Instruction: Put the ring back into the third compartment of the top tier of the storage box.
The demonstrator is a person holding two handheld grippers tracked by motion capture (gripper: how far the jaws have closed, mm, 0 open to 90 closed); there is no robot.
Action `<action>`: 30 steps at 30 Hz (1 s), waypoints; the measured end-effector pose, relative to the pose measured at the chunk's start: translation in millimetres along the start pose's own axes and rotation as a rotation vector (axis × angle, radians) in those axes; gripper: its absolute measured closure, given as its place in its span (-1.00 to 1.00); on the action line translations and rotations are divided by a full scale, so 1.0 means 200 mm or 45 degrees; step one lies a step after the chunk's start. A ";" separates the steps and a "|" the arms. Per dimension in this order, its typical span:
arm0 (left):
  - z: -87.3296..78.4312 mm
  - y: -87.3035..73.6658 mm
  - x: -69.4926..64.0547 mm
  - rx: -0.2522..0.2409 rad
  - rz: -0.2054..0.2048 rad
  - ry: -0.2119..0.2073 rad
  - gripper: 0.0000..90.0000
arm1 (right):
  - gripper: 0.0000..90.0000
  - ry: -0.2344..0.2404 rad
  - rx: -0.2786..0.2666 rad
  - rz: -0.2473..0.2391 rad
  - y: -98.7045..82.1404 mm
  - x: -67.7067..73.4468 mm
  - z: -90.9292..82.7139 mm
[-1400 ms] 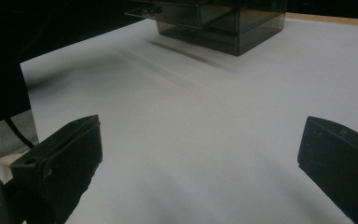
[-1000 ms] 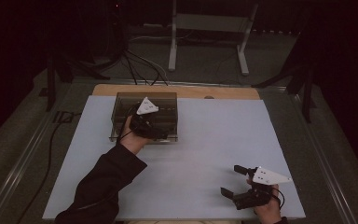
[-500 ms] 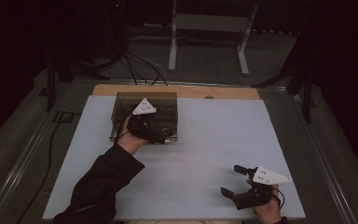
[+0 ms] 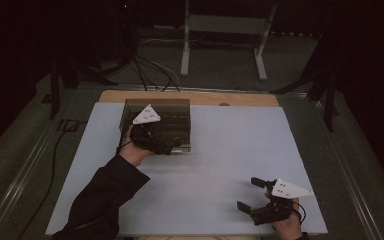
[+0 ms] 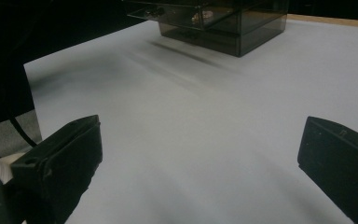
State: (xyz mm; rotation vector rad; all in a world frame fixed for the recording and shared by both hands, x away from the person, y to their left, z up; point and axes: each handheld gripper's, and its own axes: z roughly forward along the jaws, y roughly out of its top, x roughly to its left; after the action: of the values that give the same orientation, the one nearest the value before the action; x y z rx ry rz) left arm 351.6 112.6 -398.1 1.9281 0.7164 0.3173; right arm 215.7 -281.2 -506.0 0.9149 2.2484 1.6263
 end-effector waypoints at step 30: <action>-0.25 -0.14 -0.06 -0.111 -0.003 0.015 -0.99 | -1.00 -0.003 0.007 -0.006 0.00 0.01 0.01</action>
State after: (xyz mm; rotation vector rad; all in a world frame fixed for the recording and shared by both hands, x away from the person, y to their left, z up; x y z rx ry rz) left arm 306.9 150.6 -398.8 1.8443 0.7011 0.3530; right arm 214.8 -278.5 -505.2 0.9116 2.2532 1.6167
